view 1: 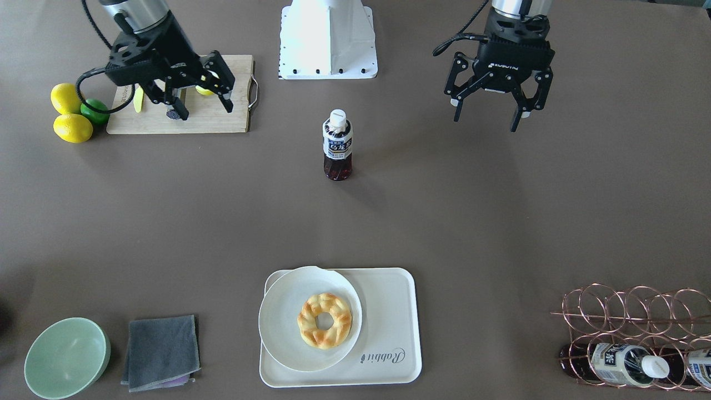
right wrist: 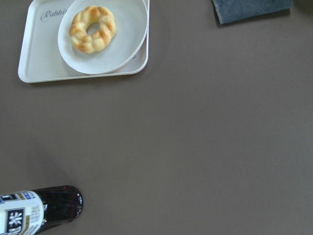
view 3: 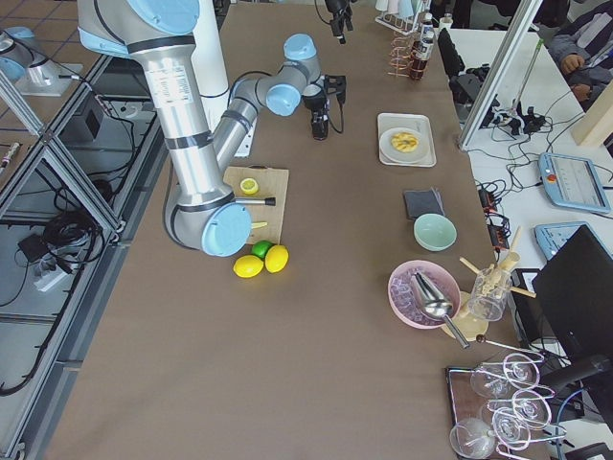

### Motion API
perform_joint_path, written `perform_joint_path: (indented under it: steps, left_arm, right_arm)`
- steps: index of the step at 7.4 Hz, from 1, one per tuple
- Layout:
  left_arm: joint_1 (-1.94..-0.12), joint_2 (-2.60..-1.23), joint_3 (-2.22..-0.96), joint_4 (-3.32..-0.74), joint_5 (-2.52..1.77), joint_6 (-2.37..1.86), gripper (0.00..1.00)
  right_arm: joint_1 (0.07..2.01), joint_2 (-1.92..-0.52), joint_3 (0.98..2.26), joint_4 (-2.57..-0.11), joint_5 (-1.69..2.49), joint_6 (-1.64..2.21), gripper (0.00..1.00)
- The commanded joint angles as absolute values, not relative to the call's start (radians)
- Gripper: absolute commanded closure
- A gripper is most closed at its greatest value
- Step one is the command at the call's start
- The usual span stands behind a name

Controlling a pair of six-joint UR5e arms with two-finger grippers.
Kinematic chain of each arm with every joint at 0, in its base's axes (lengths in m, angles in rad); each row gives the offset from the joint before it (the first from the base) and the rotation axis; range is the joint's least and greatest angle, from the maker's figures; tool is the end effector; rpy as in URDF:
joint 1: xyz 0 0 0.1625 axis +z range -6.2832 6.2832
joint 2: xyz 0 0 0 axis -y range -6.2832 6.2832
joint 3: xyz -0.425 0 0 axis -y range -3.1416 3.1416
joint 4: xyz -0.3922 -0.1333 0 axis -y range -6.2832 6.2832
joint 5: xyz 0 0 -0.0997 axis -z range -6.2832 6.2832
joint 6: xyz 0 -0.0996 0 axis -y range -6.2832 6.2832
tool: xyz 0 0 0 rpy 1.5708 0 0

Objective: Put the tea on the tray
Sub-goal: 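Close the right gripper around the standing tea bottle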

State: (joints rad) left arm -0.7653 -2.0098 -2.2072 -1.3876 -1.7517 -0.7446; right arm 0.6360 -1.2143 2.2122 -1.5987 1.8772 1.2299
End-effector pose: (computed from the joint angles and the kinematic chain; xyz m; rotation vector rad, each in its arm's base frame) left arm 0.2849 -0.4337 0.1860 0.5178 0.7435 0.1374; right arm -0.3374 -0.3775 0.2026 0.2025 -0.9816 0.1214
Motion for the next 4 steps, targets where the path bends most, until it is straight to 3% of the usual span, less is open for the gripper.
perform_joint_path:
  steps: [1,4]
  left_arm:
    - [-0.799,-2.0,-2.171,-1.388,-1.782,-0.735,0.03]
    - [-0.909,-1.863,-2.172,-1.515,-1.874,-0.594,0.03]
  right_arm:
    - [0.426,-0.893,2.204,-1.95,1.691,1.352,0.11]
    - [0.371,-0.699,1.966,-1.947,1.606,1.362,0.13]
